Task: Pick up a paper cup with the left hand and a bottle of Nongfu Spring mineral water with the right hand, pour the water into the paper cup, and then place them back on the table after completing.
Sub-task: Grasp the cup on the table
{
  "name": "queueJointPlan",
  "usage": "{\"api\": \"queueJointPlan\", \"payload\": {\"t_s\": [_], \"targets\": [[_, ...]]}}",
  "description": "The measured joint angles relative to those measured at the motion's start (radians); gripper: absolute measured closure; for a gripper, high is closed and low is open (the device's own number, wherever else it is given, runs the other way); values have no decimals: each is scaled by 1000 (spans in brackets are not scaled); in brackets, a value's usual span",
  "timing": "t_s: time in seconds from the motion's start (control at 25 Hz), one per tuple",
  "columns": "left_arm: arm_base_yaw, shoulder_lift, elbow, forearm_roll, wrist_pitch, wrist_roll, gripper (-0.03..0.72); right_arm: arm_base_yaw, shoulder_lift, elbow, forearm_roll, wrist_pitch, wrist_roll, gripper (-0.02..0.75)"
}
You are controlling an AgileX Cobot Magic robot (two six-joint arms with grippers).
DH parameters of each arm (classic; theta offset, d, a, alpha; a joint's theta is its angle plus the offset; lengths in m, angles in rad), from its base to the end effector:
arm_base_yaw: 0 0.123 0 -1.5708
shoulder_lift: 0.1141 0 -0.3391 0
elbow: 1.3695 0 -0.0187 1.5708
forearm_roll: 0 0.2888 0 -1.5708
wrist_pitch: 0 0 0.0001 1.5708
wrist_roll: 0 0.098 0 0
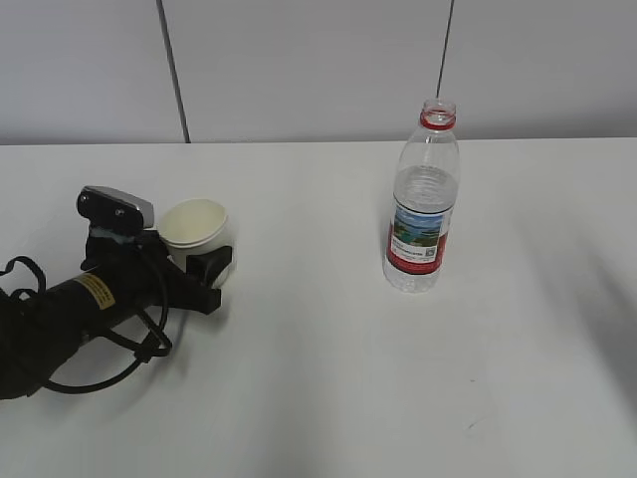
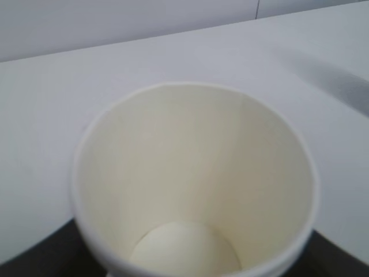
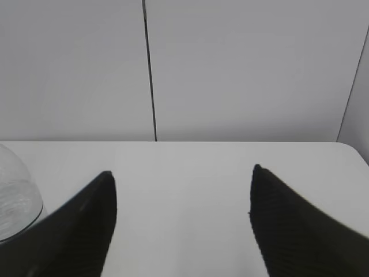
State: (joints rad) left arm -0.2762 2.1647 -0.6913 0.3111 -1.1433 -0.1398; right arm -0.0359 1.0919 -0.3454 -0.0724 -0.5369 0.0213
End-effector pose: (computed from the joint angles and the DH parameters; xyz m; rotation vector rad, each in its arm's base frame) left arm 0.3609 -0.1306 0.0757 0.4443 1.7919 -0.4571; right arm 0.2159 -0.0041 0.2655 -0.0320 1.6940 -0.0262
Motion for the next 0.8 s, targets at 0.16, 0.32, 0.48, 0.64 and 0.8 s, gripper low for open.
{"api": "queueJointPlan", "payload": {"t_s": [0.16,0.32,0.48,0.64,0.8], "targets": [[0,0,0,0,0,0,276,0,0,0,0,-2,0,203],[0,0,0,0,-1,0,284,0,12,0,0,-2,0,203],[0,0,0,16,-1,0,285,0,80,0,-100,-16,50,203],[0,0,0,38,-1,0,285,0,179,0,-286,-136,138,203],[0,0,0,43,-2,0,285,0,292,0,-376,-269,187,203]]}}
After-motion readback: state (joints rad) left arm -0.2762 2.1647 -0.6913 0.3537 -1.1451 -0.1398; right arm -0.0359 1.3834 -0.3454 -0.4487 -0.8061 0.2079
